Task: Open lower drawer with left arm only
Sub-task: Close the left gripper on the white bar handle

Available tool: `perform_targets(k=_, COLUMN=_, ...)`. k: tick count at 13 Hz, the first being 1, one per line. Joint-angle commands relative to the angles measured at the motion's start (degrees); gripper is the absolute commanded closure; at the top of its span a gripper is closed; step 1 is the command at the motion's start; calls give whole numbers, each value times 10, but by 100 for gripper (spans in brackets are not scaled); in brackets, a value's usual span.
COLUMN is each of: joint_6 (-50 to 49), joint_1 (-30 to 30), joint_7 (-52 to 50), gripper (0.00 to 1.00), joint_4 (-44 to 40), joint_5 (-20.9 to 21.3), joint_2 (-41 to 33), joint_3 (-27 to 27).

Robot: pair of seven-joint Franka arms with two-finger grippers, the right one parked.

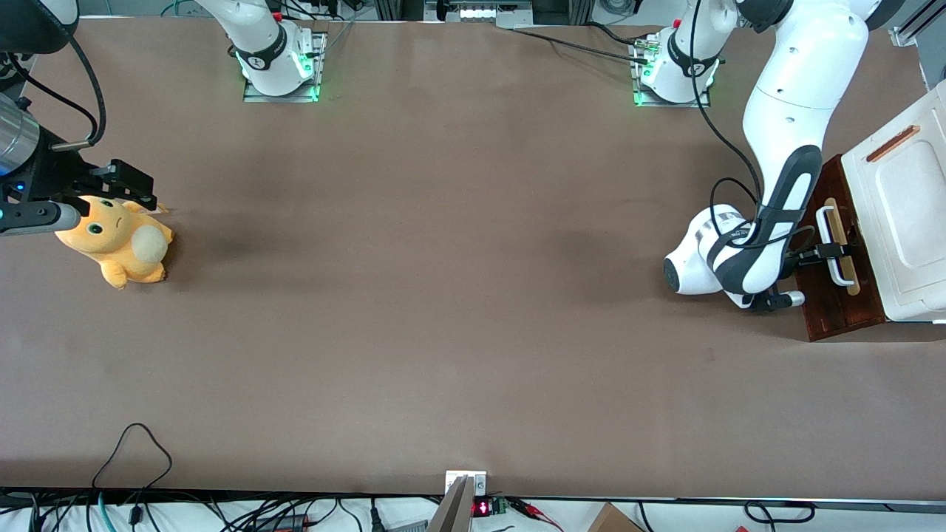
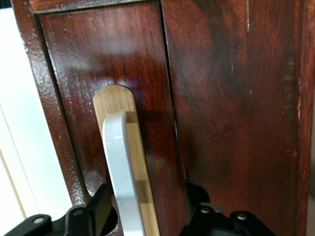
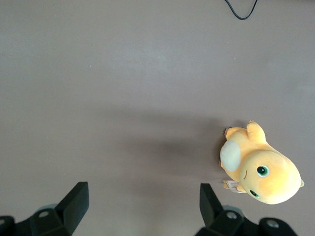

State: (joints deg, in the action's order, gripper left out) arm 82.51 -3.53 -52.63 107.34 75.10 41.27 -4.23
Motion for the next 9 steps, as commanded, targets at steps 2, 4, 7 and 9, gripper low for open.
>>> perform_targets(k=2, joint_6=-5, joint_1=-3, joint_7=-8, gripper=39, joint_4=9, joint_5=0, joint_2=-8, joint_3=0)
perform_targets(k=4, joint_6=-19, joint_1=-3, joint_7=-7, gripper=44, joint_4=15, joint_5=0, joint_2=-7, joint_3=0)
perform_targets(k=7, joint_6=-28, joint_1=-1, joint_7=-5, gripper=49, joint_4=18, joint_5=0, joint_2=-6, joint_3=0)
perform_targets(k=9, joint_6=-28, joint_1=-2, joint_7=-7, gripper=53, joint_4=18, joint_5=0, joint_2=-6, joint_3=0)
